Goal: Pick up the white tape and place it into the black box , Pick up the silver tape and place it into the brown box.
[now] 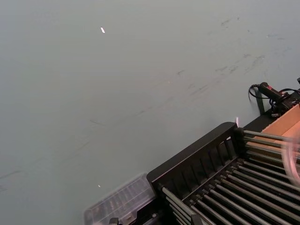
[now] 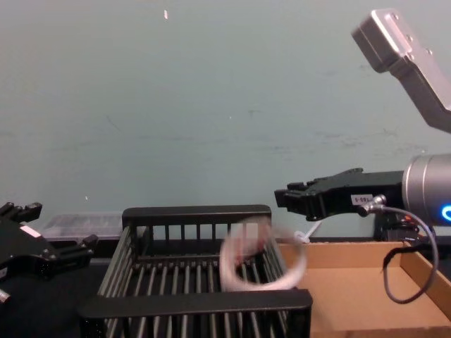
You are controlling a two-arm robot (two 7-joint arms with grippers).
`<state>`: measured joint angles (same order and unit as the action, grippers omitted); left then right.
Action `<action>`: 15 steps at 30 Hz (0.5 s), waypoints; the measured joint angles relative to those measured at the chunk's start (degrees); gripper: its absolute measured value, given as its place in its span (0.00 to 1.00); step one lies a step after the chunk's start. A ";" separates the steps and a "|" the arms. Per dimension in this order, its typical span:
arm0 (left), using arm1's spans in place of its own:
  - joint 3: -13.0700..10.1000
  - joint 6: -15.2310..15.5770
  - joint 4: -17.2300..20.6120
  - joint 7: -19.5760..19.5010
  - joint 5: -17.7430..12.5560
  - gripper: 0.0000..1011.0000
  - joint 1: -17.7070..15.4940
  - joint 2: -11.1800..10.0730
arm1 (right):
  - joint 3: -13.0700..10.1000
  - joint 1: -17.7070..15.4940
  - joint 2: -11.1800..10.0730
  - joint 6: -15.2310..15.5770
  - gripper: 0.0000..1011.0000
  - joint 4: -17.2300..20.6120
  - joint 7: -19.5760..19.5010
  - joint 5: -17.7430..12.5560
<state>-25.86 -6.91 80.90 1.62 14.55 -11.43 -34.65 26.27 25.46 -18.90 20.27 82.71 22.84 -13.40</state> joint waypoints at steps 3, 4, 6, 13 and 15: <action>0.00 0.00 0.00 0.00 0.00 0.99 0.00 0.00 | -0.03 -0.02 -0.02 0.02 0.28 0.02 -0.01 0.00; 0.00 0.00 0.00 0.00 0.00 0.99 0.00 0.00 | -0.03 -0.03 -0.03 0.02 0.32 0.03 -0.02 0.00; 0.00 0.00 0.00 0.00 0.00 0.99 0.00 0.00 | -0.05 -0.04 -0.03 0.03 0.38 0.04 -0.03 -0.01; 0.00 0.00 0.00 0.00 0.00 0.99 0.00 0.00 | -0.08 -0.08 -0.07 0.06 0.60 0.08 -0.05 -0.04; 0.00 0.00 0.00 0.00 0.00 0.99 0.00 0.00 | -0.07 -0.08 -0.07 0.07 0.65 0.10 -0.05 -0.04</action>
<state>-25.86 -6.91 80.90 1.62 14.55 -11.43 -34.65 26.20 25.37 -18.97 20.34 82.81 22.79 -13.44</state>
